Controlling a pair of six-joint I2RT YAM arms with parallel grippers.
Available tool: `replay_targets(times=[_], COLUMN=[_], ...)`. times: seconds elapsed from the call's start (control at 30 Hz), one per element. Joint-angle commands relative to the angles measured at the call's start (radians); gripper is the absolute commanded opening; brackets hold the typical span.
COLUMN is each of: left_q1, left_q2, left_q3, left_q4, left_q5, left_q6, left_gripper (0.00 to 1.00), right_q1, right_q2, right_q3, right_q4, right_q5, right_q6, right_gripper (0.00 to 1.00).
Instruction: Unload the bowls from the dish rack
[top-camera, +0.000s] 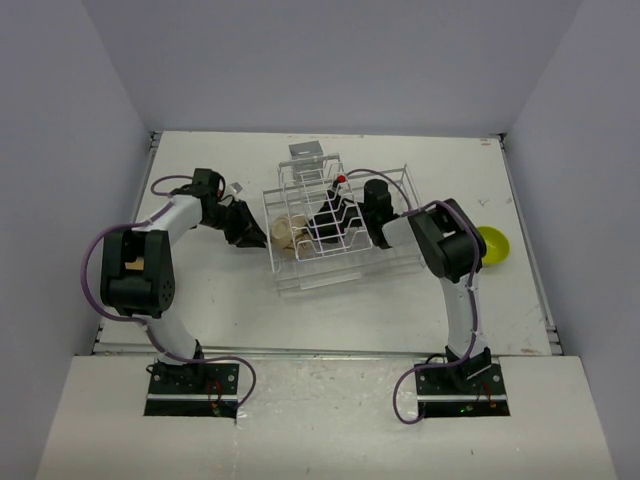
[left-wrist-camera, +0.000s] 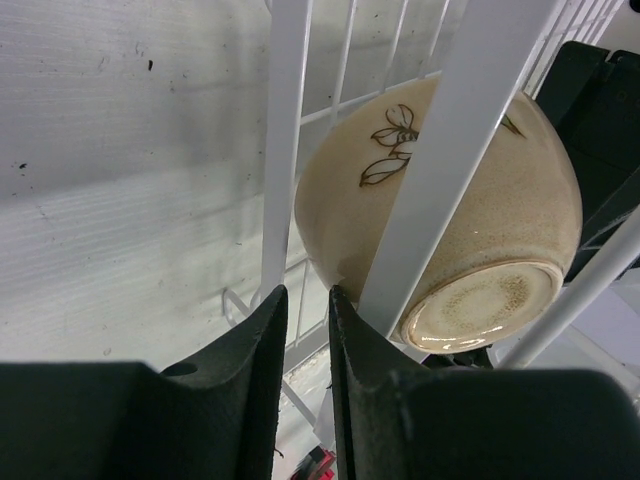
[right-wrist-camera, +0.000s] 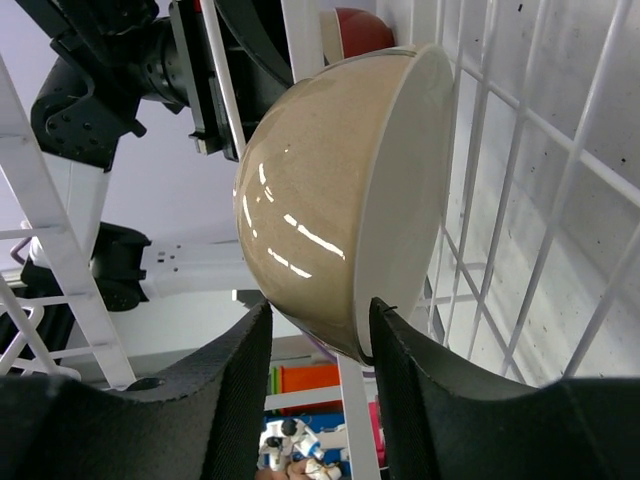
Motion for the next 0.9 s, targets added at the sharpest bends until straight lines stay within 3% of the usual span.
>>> replay_targets(times=[0.0, 0.27, 0.47, 0.7, 0.87], left_q1=[-0.013, -0.013, -0.013, -0.013, -0.013], left_q2=[-0.016, -0.017, -0.011, -0.011, -0.011], left_q3=[-0.005, -0.019, -0.019, -0.016, -0.02], left_q4=[0.043, 0.057, 0.064, 0.061, 0.058], left_q5=[0.112, 0.122, 0.132, 0.137, 0.135], left_q6=[-0.001, -0.002, -0.004, 0.002, 0.007], left_gripper=[0.25, 0.25, 0.25, 0.25, 0.25], right_q1=[0.027, 0.047, 0.06, 0.066, 0.066], right_q2=[0.022, 0.073, 0.094, 0.122, 0.131], right_q3=[-0.009, -0.025, -0.016, -0.028, -0.037], right_q4=[0.102, 0.317, 0.327, 0.406, 0.434], right_q5=[0.022, 0.102, 0.122, 0.142, 0.148], right_q6=[0.106, 0.267, 0.284, 0.334, 0.349], right_gripper=[0.42, 0.36, 0.33, 0.13, 0.06])
